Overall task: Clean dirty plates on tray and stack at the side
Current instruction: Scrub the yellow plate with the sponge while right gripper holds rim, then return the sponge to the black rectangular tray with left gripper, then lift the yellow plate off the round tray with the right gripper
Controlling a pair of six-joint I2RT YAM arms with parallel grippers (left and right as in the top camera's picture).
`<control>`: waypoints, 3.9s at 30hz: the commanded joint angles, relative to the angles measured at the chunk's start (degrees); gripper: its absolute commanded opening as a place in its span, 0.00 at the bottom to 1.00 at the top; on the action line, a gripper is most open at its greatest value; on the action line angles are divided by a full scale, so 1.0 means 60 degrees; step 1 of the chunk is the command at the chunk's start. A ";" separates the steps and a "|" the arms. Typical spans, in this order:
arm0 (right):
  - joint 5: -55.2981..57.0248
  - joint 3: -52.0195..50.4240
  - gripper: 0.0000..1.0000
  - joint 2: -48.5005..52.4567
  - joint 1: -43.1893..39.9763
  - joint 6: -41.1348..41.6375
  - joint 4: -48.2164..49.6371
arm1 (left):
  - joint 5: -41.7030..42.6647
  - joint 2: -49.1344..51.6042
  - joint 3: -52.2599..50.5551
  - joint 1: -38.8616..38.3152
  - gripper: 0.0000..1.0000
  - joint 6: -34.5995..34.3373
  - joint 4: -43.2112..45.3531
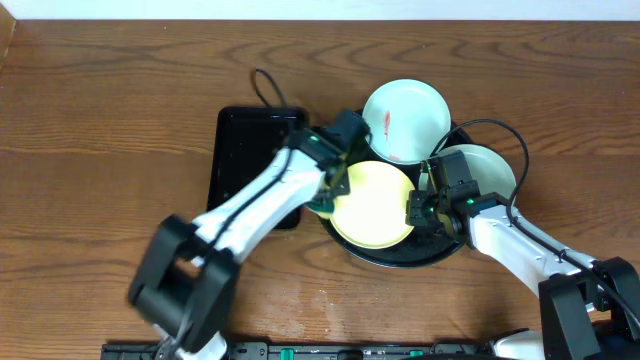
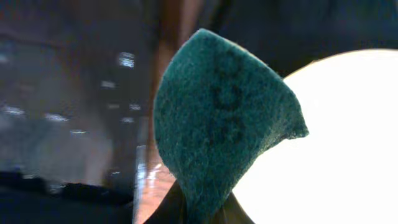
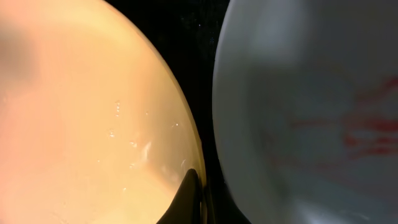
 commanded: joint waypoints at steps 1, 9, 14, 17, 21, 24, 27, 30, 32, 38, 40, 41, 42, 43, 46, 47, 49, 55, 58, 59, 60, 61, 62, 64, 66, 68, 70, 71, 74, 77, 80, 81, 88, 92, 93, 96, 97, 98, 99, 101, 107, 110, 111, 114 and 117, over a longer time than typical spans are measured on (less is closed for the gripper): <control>0.0721 -0.0284 0.01 0.0350 -0.0058 -0.0098 -0.0393 | -0.0776 -0.1053 -0.0033 0.0561 0.08 0.0452 -0.0382; 0.0718 -0.0284 0.01 0.0350 -0.0058 -0.0095 -0.0397 | -0.0623 -0.0907 -0.0616 0.2514 0.08 0.1373 -0.0098; 0.0707 -0.0284 0.01 0.0350 -0.0058 -0.0095 -0.0419 | 0.1974 -0.0401 -0.0929 0.2874 0.08 0.1989 0.0095; 0.0707 -0.0284 0.01 0.0350 -0.0058 -0.0095 -0.0426 | 0.3745 -0.0426 -0.0929 0.2565 0.07 0.2226 0.0495; 0.0707 -0.0284 0.01 0.0350 -0.0058 -0.0095 -0.0426 | 0.3796 -0.0357 -0.0973 0.1497 0.08 0.2106 0.1228; 0.0710 -0.0284 0.01 0.0350 -0.0058 -0.0095 -0.0423 | 0.3486 -0.0098 -0.1151 0.0696 0.08 0.1443 0.1985; 0.0707 -0.0284 0.01 0.0350 -0.0058 -0.0095 -0.0423 | 0.3279 0.0433 -0.1326 0.0131 0.08 0.0546 0.2772; 0.0707 -0.0284 0.01 0.0350 -0.0058 -0.0095 -0.0423 | 0.3592 0.1137 -0.1330 -0.0266 0.08 -0.0055 0.3610; 0.0707 -0.0284 0.01 0.0350 -0.0058 -0.0095 -0.0412 | 0.4135 0.1606 -0.1330 -0.0514 0.08 -0.0266 0.4211; 0.0707 -0.0284 0.01 0.0350 -0.0058 -0.0095 -0.0401 | 0.5799 0.2503 -0.1330 -0.1268 0.08 -0.0645 0.5362; 0.0707 -0.0284 0.01 0.0350 -0.0058 -0.0095 -0.0404 | 0.5792 0.2503 -0.1330 -0.1399 0.08 -0.0641 0.5370; 0.0707 -0.0284 0.01 0.0350 -0.0058 -0.0095 -0.0404 | 0.5799 0.2499 -0.1330 -0.1413 0.08 -0.0648 0.5373; 0.0707 -0.0284 0.01 0.0350 -0.0058 -0.0095 -0.0404 | 0.5799 0.2499 -0.1330 -0.1410 0.08 -0.0710 0.5373; 0.0707 -0.0284 0.01 0.0350 -0.0058 -0.0095 -0.0401 | 0.5803 0.2499 -0.1330 -0.1406 0.08 -0.0758 0.5370; 0.0707 -0.0284 0.01 0.0350 -0.0058 -0.0095 -0.0401 | 0.5770 0.2499 -0.1330 -0.1406 0.08 -0.0648 0.5322; 0.0710 -0.0284 0.01 0.0350 -0.0058 -0.0095 -0.0401 | 0.5665 0.2499 -0.1330 -0.1388 0.08 -0.0521 0.5246; 0.0707 -0.0284 0.01 0.0350 -0.0058 -0.0095 -0.0404 | 0.4951 0.2499 -0.1326 -0.1293 0.08 -0.0426 0.4783; 0.0707 -0.0284 0.01 0.0350 -0.0058 -0.0095 -0.0404 | 0.2696 0.2477 -0.1253 -0.0619 0.08 -0.0423 0.2885; 0.0707 -0.0284 0.01 0.0350 -0.0058 -0.0095 -0.0401 | 0.1490 0.2390 -0.0911 -0.0215 0.08 -0.0423 0.1887; 0.0707 -0.0284 0.01 0.0350 -0.0058 -0.0095 -0.0401 | 0.0896 0.2335 -0.0798 -0.0106 0.08 -0.0423 0.1599; 0.0707 -0.0284 0.01 0.0350 -0.0058 -0.0095 -0.0401 | 0.0175 0.2269 -0.0685 -0.0004 0.08 -0.0423 0.1333; 0.0707 -0.0284 0.01 0.0350 -0.0058 -0.0095 -0.0401 | -0.0386 0.2208 -0.0601 0.0080 0.08 -0.0393 0.1162; 0.0707 -0.0284 0.01 0.0350 -0.0058 -0.0095 -0.0401 | -0.0619 0.2164 -0.0557 0.0127 0.08 -0.0270 0.1122; 0.0710 -0.0284 0.01 0.0350 -0.0058 -0.0095 -0.0408 | -0.0667 0.2029 -0.0444 0.0189 0.08 0.0073 0.1093; 0.0707 -0.0284 0.01 0.0350 -0.0058 -0.0095 -0.0408 | -0.0412 0.1803 -0.0353 0.0193 0.08 0.0080 0.0984; 0.0707 -0.0284 0.01 0.0350 -0.0058 -0.0095 -0.0408 | 0.0499 0.1435 -0.0280 0.0193 0.08 0.0080 0.0965; 0.0710 -0.0284 0.01 0.0350 -0.0058 -0.0098 -0.0404 | 0.1472 0.0914 -0.0237 0.0197 0.08 0.0084 0.0954; 0.0710 -0.0284 0.01 0.0350 -0.0058 -0.0098 -0.0404 | 0.1672 0.0630 -0.0237 0.0197 0.08 0.0080 0.0914; 0.0710 -0.0284 0.01 0.0350 -0.0058 -0.0098 -0.0408 | 0.1574 -0.0404 -0.0237 0.0277 0.08 0.0259 0.0543; 0.0710 -0.0284 0.01 0.0350 -0.0058 -0.0109 -0.0408 | 0.0696 -0.1344 -0.0237 0.0627 0.08 0.0747 0.0047; 0.0707 -0.0284 0.01 0.0350 -0.0058 -0.0175 -0.0404 | -0.0951 -0.1927 -0.0306 0.1242 0.09 0.1038 -0.0474; 0.0707 -0.0284 0.01 0.0350 -0.0058 -0.0175 -0.0404 | -0.1202 -0.1971 -0.0390 0.1435 0.09 0.1322 -0.0455; 0.0707 -0.0284 0.01 0.0350 -0.0058 -0.0171 -0.0393 | -0.1424 -0.1144 -0.1486 0.2543 0.11 0.2524 0.0907; 0.0707 -0.0284 0.01 0.0350 -0.0058 -0.0175 -0.0382 | -0.1184 -0.1107 -0.1439 0.2794 0.50 0.2707 0.1220; 0.0707 -0.0284 0.01 0.0350 -0.0058 -0.0175 -0.0372 | -0.0965 -0.1184 -0.1359 0.2841 0.58 0.2922 0.1209; 0.0707 -0.0284 0.01 0.0350 -0.0058 -0.0448 -0.0226 | -0.0663 -0.1563 -0.0882 0.2932 0.63 0.3231 0.0820; 0.0707 -0.0284 0.01 0.0350 -0.0058 -0.0619 -0.0168 | -0.0641 -0.1745 -0.0707 0.2947 0.63 0.3228 0.0616; 0.0707 -0.0284 0.01 0.0346 -0.0058 -0.0750 -0.0109 | -0.0576 -0.2014 -0.0517 0.2958 0.64 0.3224 0.0379; 0.0710 -0.0284 0.01 0.0350 -0.0058 -0.0794 -0.0062 | -0.0419 -0.2266 -0.0393 0.2958 0.66 0.3228 0.0219; 0.0707 -0.0266 0.01 0.0331 -0.0066 -0.0856 0.0022 | 0.0142 -0.2954 -0.0270 0.2954 0.68 0.3228 -0.0076; 0.0692 0.0131 0.01 -0.0415 -0.0066 -0.0947 -0.0055 | 0.0871 -0.5078 -0.0273 0.2954 0.73 0.3228 -0.1137; 0.0703 0.0470 0.01 -0.1147 -0.0055 -0.1494 -0.0430 | 0.0867 -0.6000 -0.0273 0.2954 0.80 0.3228 -0.1745; 0.0703 0.0590 0.01 -0.1377 -0.0055 -0.1712 -0.0619 | 0.0863 -0.6226 -0.0277 0.2954 0.82 0.3228 -0.1894; 0.0831 0.1005 0.01 -0.2062 -0.0058 -0.2397 -0.1275 | 0.0863 -0.6816 -0.0280 0.2954 0.83 0.3228 -0.2073; 0.1271 0.1362 0.01 -0.2634 -0.0055 -0.2572 -0.1698 | 0.0863 -0.7198 -0.0280 0.2954 0.83 0.3228 -0.2073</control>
